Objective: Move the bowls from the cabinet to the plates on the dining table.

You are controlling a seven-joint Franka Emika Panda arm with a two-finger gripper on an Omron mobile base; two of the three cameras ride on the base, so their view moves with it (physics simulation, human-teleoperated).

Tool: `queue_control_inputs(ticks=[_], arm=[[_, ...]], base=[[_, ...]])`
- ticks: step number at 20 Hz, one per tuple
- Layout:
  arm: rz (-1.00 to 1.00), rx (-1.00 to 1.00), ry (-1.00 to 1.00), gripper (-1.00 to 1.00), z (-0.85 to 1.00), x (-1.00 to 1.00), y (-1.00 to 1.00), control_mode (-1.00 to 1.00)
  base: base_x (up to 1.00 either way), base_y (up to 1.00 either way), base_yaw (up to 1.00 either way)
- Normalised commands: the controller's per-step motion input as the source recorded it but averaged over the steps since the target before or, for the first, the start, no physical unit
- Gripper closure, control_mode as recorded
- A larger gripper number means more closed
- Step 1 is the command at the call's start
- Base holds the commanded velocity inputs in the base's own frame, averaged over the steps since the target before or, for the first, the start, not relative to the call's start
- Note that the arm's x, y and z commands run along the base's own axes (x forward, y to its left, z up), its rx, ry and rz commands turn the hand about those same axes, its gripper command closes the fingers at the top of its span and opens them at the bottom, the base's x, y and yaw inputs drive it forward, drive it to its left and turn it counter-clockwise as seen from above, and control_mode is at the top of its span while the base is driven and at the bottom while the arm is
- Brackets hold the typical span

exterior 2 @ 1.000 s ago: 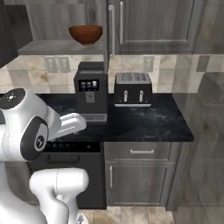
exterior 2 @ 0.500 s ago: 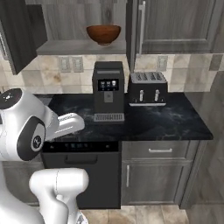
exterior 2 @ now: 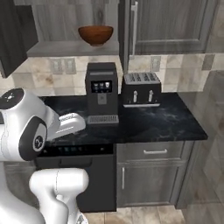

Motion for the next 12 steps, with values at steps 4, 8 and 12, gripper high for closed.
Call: queue_control_inputs(ticks=[4,8,12], arm=[[0.00,0.00,0.00,-1.00,0.00,0.00,0.00,1.00],[0.00,0.00,0.00,-1.00,0.00,0.00,0.00,1.00],[0.00,0.00,0.00,-1.00,0.00,0.00,0.00,1.00]], base=[[0.36,0.00,-0.07],[0.29,0.00,-0.06],[0.28,0.00,-0.06]])
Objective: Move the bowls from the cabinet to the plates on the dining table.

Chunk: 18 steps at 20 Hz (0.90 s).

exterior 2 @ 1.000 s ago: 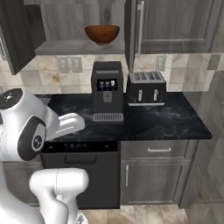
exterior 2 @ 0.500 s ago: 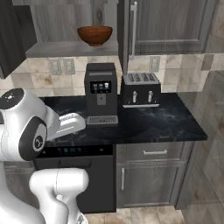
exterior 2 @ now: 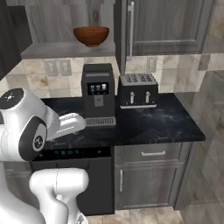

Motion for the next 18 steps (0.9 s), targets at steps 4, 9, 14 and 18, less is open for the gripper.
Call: queue_control_inputs(ticks=[4,9,14,18], arm=[[0.00,0.00,0.00,-1.00,0.00,0.00,0.00,1.00],[0.00,0.00,0.00,-1.00,0.00,0.00,0.00,1.00],[0.00,0.00,0.00,-1.00,0.00,0.00,0.00,1.00],[0.00,0.00,0.00,-1.00,0.00,0.00,0.00,1.00]], base=[[0.35,0.00,-0.06],[0.46,0.01,-0.05],[0.42,0.06,-0.03],[0.07,0.03,-0.03]])
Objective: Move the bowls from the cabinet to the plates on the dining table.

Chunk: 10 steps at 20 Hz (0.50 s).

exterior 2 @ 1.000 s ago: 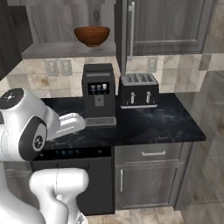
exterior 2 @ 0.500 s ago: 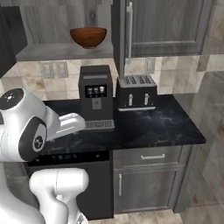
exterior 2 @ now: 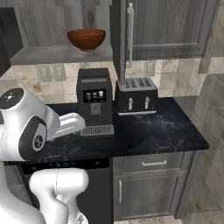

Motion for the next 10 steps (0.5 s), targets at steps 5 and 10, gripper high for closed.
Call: queue_control_inputs(ticks=[5,10], arm=[[0.00,0.00,0.00,-1.00,0.00,0.00,0.00,1.00],[0.00,0.00,0.00,-1.00,0.00,0.00,0.00,1.00]], base=[[0.00,0.00,0.00],[0.00,0.00,0.00]])
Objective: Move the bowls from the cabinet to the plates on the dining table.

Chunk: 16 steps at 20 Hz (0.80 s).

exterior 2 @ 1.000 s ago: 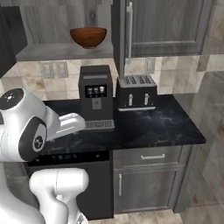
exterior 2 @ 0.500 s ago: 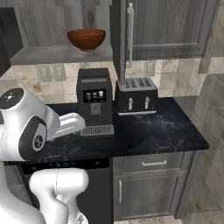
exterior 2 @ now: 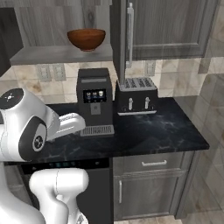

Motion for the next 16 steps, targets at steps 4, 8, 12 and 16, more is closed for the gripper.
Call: queue_control_inputs(ticks=[4,8,12,16], arm=[[0.00,0.00,0.00,-1.00,0.06,0.00,0.00,-1.00],[0.00,0.00,0.00,-1.00,0.38,-0.05,0.00,-1.00],[0.00,0.00,0.00,-1.00,0.55,-0.06,0.00,-1.00],[0.00,0.00,0.00,-1.00,0.53,-0.05,0.00,-1.00]], base=[[0.00,0.00,0.00],[0.00,0.00,0.00],[0.00,0.00,0.00],[0.00,0.00,0.00]])
